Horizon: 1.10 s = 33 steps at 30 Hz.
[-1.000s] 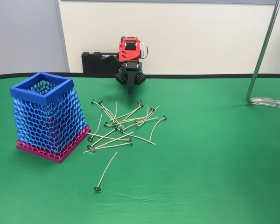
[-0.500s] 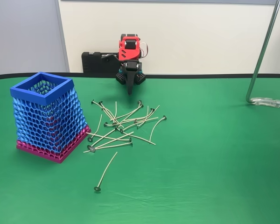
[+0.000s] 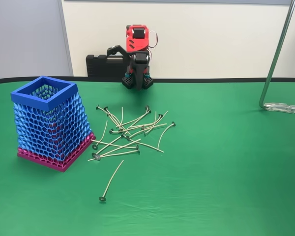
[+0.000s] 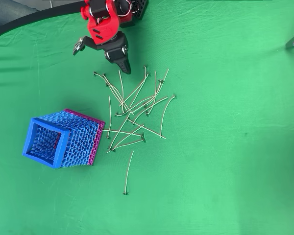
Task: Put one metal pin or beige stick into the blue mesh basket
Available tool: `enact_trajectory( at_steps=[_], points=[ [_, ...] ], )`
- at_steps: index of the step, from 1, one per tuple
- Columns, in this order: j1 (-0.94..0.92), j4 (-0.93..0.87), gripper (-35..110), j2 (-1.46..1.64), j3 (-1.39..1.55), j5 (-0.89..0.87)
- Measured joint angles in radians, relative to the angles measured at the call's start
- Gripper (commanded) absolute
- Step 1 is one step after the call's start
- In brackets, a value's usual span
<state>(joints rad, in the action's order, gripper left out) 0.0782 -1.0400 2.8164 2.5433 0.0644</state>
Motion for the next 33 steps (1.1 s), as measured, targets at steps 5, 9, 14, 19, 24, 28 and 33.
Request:
enact_trajectory(
  at_steps=[5,9,14,19,24,28,33],
  points=[
    [0.08,-0.13,0,-0.094,-0.163,-0.051],
    [0.091,-0.241,1,-0.279,-0.356,-0.11],
    [0.031,-0.239,1,-0.563,-0.548,-0.209],
    [0.002,-0.21,1,-0.762,-0.672,-0.275],
    [0.028,-0.204,1,-0.925,-0.792,-0.318],
    [0.071,-0.204,1,-1.034,-0.884,-0.399],
    [0.16,-0.204,1,-1.101,-0.927,-0.489]
  ],
)
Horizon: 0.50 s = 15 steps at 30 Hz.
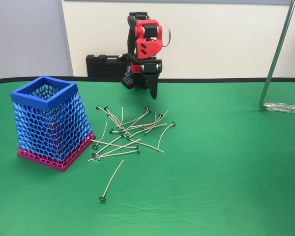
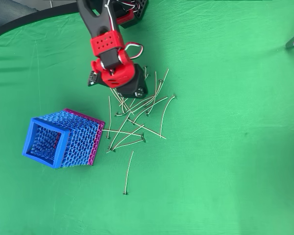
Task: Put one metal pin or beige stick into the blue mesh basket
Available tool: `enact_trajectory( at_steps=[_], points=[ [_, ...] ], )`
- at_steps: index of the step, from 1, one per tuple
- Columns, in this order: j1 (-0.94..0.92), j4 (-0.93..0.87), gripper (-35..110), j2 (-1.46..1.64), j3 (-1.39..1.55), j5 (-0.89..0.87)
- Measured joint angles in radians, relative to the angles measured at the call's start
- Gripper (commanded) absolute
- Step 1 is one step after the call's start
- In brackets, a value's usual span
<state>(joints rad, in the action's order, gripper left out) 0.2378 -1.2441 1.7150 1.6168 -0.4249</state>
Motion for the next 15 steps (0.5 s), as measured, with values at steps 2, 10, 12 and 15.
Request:
enact_trajectory(
  at_steps=[2,10,12,15],
  points=[
    [0.034,0.0,1,-0.032,-0.017,-0.035],
    [0.141,-0.003,1,-0.127,-0.06,-0.233],
    [0.152,-0.003,1,-0.144,-0.064,-0.308],
    [0.167,-0.003,1,-0.166,-0.064,-0.399]
  ],
)
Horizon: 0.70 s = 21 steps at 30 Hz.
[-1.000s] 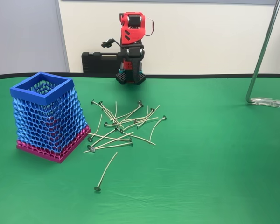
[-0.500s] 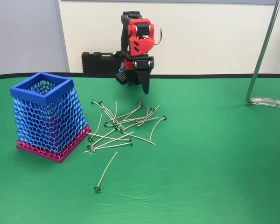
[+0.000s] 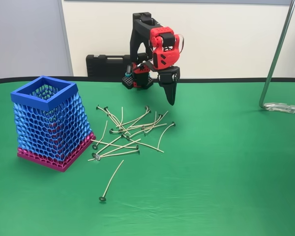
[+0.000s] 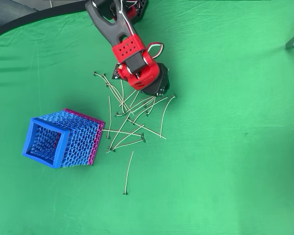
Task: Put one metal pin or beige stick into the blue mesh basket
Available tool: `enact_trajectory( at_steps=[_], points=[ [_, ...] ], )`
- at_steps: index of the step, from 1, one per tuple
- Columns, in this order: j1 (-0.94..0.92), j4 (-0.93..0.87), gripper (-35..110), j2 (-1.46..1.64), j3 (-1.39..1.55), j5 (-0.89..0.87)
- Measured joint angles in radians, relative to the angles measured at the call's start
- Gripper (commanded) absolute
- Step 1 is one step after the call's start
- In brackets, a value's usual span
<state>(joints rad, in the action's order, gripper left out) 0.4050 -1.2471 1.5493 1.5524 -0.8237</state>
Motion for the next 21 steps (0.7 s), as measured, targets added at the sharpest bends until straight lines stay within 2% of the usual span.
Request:
enact_trajectory(
  at_steps=[8,21],
  points=[
    [0.011,0.003,1,-0.055,0.012,-0.192],
    [0.057,0.021,1,-0.106,0.037,-0.276]
  ],
)
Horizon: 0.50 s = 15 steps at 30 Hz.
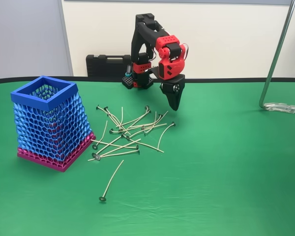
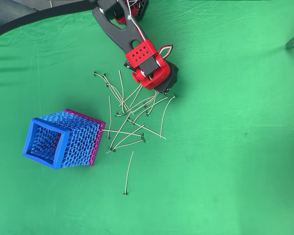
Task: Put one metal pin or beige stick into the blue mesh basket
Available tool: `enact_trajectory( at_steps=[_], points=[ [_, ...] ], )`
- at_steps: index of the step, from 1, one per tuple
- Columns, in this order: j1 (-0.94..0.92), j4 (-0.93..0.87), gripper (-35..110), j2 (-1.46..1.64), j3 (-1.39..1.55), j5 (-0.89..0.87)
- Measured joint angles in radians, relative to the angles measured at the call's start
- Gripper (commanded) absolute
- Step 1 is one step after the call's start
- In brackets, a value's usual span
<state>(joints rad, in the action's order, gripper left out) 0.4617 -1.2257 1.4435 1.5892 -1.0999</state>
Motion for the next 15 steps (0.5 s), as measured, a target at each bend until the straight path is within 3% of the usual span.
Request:
enact_trajectory(
  at_steps=[15],
  points=[
    [-0.025,0.064,16,0.0,0.037,-0.018]
  ],
)
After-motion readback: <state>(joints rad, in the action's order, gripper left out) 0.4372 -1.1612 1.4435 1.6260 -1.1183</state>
